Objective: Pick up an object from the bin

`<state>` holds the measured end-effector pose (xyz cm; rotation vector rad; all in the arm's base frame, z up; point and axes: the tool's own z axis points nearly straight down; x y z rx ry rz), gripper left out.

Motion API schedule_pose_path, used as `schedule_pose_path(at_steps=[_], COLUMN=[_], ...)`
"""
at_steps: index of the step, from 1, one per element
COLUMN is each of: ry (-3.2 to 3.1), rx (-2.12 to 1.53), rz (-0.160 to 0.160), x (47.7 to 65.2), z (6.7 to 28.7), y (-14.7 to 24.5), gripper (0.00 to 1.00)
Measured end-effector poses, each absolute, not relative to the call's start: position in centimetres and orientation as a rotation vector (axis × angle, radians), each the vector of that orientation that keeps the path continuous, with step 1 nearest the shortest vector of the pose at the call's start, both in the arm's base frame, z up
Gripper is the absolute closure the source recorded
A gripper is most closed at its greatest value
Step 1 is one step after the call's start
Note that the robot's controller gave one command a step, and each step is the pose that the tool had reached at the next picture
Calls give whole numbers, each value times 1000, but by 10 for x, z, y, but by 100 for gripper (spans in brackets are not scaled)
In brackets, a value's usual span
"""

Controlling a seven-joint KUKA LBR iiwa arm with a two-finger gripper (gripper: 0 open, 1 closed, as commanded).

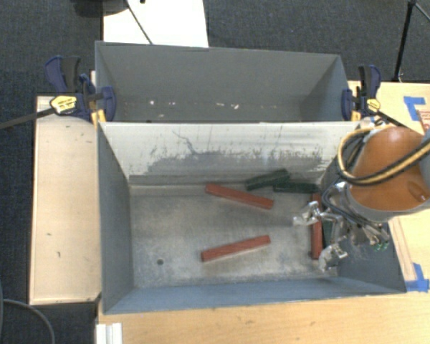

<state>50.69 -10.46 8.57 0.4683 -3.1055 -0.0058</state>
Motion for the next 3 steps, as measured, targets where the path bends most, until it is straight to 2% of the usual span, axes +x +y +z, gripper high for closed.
schedule_pose_path(at_steps=[1,2,3], ry=[-3072,-3084,-3105], rx=[652,617,504], rz=[4,-6,0], x=[514,529,534], z=[79,88,93], y=[-77,-50,-32], gripper=[0,0,0])
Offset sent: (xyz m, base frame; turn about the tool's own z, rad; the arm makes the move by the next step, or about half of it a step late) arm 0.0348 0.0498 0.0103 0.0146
